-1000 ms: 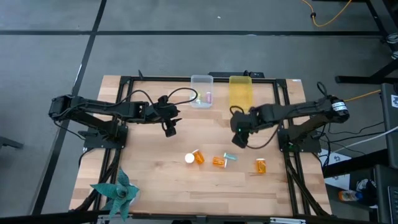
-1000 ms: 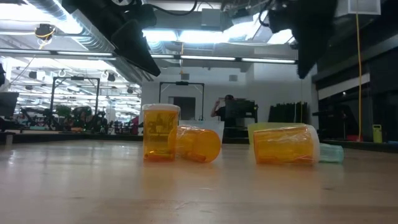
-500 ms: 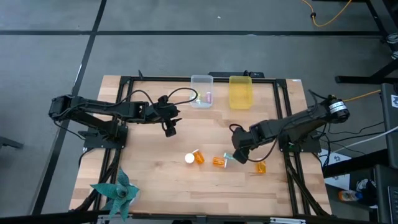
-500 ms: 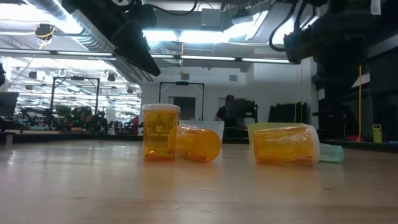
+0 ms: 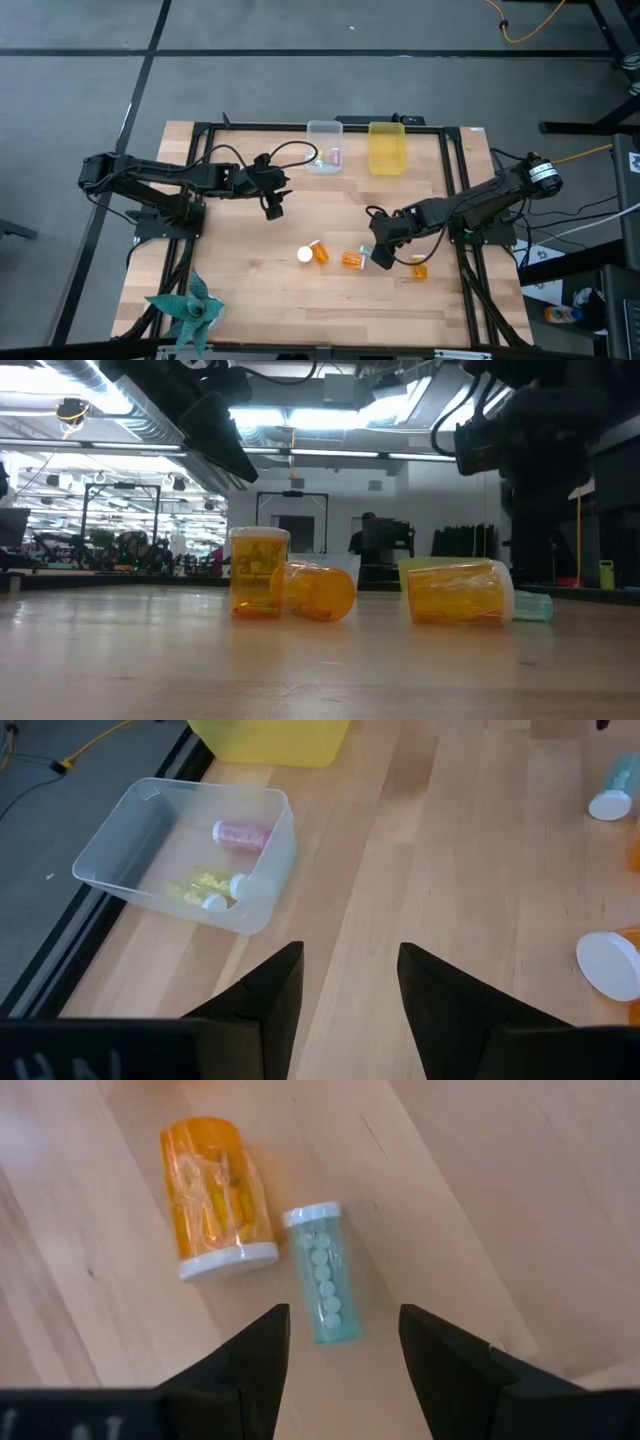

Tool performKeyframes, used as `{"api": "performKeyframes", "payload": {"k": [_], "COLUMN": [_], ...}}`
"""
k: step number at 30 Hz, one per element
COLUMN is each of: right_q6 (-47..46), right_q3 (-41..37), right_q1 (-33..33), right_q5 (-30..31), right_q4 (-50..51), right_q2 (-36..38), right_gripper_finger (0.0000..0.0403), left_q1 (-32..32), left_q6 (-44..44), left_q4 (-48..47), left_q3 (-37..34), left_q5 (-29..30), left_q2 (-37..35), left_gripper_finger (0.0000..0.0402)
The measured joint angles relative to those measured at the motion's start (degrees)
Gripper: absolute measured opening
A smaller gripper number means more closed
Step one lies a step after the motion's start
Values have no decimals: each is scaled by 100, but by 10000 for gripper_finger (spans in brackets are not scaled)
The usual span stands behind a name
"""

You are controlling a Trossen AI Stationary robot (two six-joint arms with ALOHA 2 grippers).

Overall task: Pick and place medicine bottles into bin by pill shape (circle, oval)
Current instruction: Put the small blue pill bottle into the transparent bin

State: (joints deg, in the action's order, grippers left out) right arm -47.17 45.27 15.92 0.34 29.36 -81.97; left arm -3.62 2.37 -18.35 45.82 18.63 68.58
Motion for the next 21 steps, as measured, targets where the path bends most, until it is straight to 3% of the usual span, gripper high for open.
{"api": "performKeyframes", "payload": {"k": [8,21], "right_q6": [-51,42], "right_q3": [-132,-119], "right_q1": [0,15], "right_q5": [439,-665], "right_q4": [-91,-135], "right_q2": [0,0], "right_gripper_finger": [192,192], "left_q1": [0,0], "left_q6": [13,2], "left_q4": [0,2], "left_q3": [0,0], "left_q5": [0,33], "left_q2": [0,-2], "left_gripper_finger": [157,157]}}
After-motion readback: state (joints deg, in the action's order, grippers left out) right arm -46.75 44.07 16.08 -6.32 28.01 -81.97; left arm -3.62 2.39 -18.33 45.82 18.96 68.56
